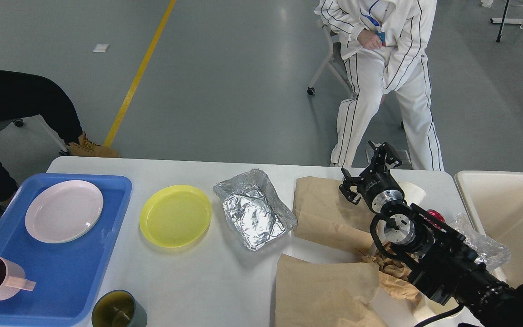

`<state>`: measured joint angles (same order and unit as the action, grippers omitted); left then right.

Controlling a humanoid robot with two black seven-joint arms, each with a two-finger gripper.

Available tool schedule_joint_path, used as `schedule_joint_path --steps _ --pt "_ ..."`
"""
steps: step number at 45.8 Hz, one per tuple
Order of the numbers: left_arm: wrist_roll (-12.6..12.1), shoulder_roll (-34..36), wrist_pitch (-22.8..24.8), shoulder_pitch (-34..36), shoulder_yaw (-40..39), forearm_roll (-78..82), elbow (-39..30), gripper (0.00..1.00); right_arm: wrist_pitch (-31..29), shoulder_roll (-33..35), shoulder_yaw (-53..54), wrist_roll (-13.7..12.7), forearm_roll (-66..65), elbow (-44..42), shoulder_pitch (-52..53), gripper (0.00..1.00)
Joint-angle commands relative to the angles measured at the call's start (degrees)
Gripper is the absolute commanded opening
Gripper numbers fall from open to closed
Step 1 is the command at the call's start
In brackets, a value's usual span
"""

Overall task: Tidy desktop
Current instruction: 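Carry the dark red cup into the blue tray and release it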

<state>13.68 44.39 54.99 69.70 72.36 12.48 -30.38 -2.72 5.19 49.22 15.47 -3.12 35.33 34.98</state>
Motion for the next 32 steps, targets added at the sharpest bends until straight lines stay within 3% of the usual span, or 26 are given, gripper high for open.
schedule_joint_path --steps 1,32 --pt "0.03 -0.19 0.01 -0.18 -0.03 0.0 0.67 0.01 0.0 0.0 0.0 0.0 -0.05 0.0 0.0 1.0" --pt "-0.06 -0.63 0.01 -1.94 -1.08 0.0 2.52 0.28 0.0 0.0 0.0 0.0 0.04 0.0 0.0 1.0"
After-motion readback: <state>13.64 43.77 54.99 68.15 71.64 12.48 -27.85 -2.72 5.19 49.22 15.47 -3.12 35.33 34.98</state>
